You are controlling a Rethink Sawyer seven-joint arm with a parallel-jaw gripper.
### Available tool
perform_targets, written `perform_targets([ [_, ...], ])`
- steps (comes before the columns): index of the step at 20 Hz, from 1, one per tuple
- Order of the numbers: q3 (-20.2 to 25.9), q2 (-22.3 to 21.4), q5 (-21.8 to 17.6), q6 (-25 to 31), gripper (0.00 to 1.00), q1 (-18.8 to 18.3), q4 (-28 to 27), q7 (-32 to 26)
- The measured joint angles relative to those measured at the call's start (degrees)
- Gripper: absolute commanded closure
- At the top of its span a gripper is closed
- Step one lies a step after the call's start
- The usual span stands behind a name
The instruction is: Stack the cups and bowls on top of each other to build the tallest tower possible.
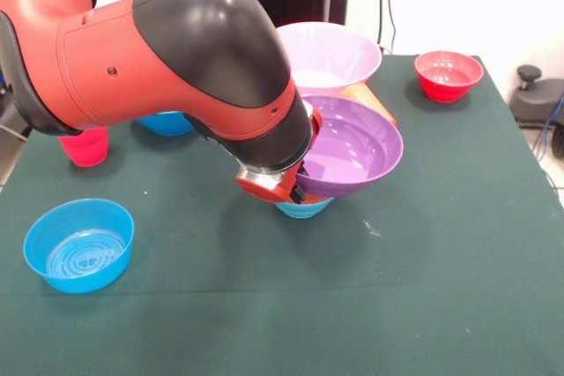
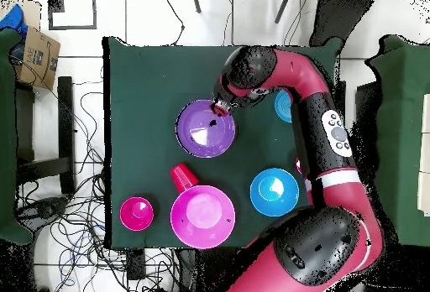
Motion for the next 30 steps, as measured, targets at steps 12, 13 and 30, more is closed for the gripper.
perform_targets([
  [12,0.0,0.0,0.0,0.0,1.00,-0.1,0.4,0.0],
  [13,0.0,0.0,0.0,0.0,1.00,-0.1,0.5,0.0],
  [30,0.0,-0.8,-0.5,0.0,1.00,-2.0,4.1,0.0],
])
